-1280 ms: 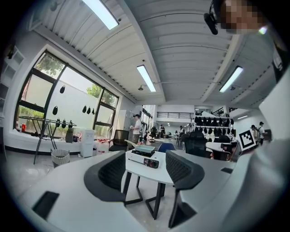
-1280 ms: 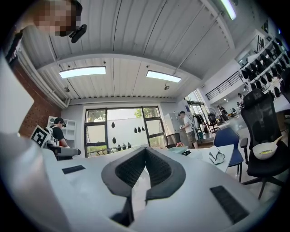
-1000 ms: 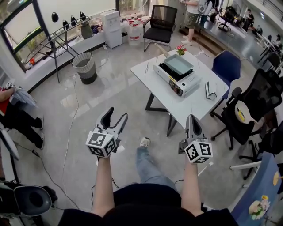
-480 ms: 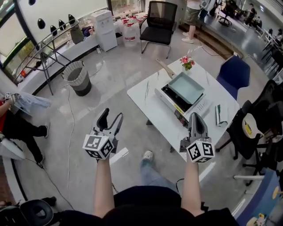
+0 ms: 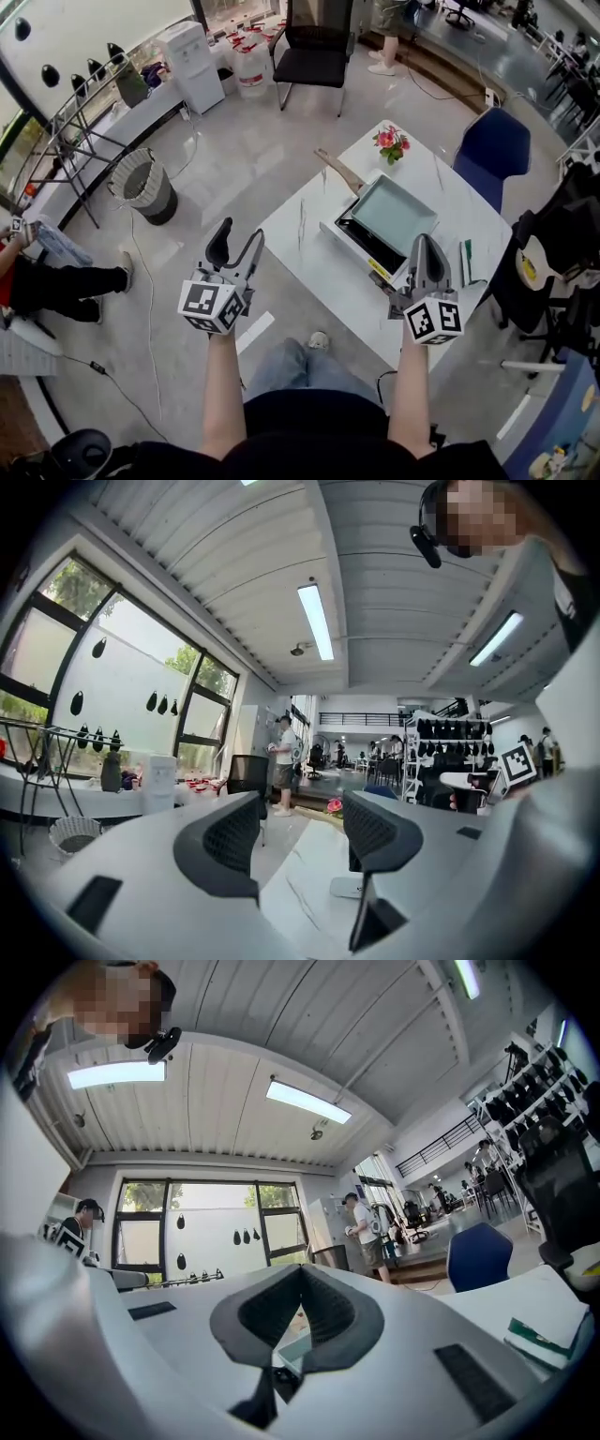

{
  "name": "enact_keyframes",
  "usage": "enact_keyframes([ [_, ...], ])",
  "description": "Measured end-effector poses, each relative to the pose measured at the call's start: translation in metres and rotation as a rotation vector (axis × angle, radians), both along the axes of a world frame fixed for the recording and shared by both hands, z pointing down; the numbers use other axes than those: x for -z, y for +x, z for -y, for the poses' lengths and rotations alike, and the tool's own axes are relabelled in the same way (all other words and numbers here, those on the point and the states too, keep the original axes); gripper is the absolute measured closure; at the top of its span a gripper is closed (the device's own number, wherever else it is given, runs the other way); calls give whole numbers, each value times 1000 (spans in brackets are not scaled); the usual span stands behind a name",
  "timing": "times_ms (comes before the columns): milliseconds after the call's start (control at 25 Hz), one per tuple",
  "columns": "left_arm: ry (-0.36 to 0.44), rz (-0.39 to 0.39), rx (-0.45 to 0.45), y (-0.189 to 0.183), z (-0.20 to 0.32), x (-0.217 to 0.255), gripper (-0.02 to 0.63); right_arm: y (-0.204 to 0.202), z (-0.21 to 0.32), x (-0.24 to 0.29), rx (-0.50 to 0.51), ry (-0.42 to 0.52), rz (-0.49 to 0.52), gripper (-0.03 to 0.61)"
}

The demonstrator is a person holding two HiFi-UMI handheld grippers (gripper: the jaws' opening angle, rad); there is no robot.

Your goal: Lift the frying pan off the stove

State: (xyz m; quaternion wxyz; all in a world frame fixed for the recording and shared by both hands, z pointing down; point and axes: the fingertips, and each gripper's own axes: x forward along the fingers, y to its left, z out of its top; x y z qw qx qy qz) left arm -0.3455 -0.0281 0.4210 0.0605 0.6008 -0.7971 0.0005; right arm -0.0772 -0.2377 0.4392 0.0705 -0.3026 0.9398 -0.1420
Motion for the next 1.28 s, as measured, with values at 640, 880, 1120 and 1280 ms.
enact_keyframes([
  [640, -56, -25, -328, -11, 137, -27, 336, 23, 41, -4, -278, -23, -30, 575],
  [880, -60, -17, -425, -9, 170, -32, 336, 32, 37, -6, -349, -5, -31, 575],
  [1120, -86, -11, -456, -4, 189, -37, 336, 41, 37, 2, -373, -3, -46, 575],
  [1280, -105, 12, -469, -3, 201, -36, 336, 50, 42, 4, -383, -7, -31, 575],
])
